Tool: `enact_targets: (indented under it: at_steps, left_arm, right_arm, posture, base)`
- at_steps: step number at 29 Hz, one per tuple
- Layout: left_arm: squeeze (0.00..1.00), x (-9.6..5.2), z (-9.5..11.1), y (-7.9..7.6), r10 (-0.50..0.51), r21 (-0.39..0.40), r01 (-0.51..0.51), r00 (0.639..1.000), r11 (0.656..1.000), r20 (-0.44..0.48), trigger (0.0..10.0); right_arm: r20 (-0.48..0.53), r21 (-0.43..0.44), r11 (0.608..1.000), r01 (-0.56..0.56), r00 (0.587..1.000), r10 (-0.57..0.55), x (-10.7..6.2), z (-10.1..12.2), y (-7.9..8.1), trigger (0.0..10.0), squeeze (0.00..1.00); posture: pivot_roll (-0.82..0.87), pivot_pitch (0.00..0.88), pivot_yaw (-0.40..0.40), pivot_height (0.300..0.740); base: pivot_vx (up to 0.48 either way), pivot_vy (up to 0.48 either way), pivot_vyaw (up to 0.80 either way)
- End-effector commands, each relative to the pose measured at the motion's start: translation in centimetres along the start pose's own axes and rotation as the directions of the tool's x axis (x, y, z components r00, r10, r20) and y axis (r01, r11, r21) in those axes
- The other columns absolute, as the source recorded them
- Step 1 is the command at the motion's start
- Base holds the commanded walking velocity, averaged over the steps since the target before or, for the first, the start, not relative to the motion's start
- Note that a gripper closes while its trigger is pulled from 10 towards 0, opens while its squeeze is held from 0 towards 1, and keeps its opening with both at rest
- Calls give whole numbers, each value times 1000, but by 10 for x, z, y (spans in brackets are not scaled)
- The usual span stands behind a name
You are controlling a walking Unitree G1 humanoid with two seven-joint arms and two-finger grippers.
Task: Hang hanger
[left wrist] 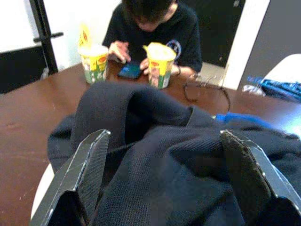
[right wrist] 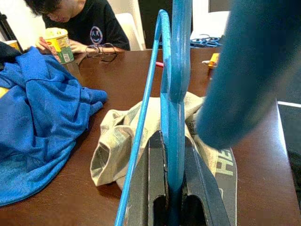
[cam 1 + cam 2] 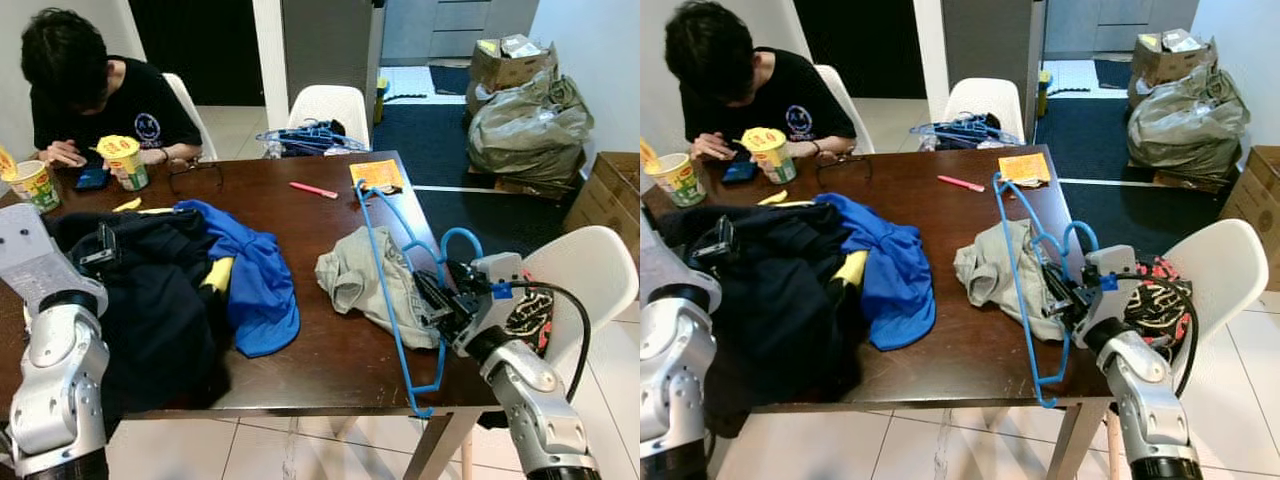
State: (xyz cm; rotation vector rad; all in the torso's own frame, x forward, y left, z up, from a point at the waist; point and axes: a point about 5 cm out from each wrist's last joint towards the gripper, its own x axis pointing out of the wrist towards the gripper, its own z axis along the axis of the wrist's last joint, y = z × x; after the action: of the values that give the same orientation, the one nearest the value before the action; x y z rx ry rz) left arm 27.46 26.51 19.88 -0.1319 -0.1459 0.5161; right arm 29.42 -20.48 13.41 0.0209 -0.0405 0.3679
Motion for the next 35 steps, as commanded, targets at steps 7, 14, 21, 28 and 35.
enact_targets:
  at_steps: [7, 14, 21, 28, 35]
  left_arm:
    - [0, 2, -26, 13, 69, 24, -66, 982, 998, -176, 10000]
    - [0, 1, -28, 10, 39, 10, -38, 979, 999, -199, 0]
    - [0, 3, -20, 4, -2, -2, 2, 986, 1000, -165, 0]
    - [0, 3, -13, -4, -43, 8, 44, 991, 999, -129, 0]
    - [0, -2, 35, -39, -259, 38, 257, 956, 966, 137, 0]
  right_arm:
    - [-60, 1, 1000, 23, 998, -23, -4, -12, -1, 10000, 0]
    - [-62, 1, 1000, 26, 998, -26, -4, -12, -1, 10000, 0]
    - [-63, 3, 1000, 28, 998, -28, -4, -13, 0, 10000, 0]
    - [-62, 8, 1000, 29, 998, -29, -3, -13, 0, 10000, 0]
    - [-64, 12, 999, 30, 998, -30, -3, -14, -1, 10000, 0]
  posture:
    - [-29, 51, 48, 740]
    - [-26, 52, 48, 740]
    - [-23, 55, 47, 740]
    - [-22, 54, 50, 740]
    - [-25, 47, 48, 740]
  base:
    - [0, 0, 0]
    - [0, 0, 0]
    - [0, 0, 0]
    - [0, 0, 0]
    - [0, 0, 0]
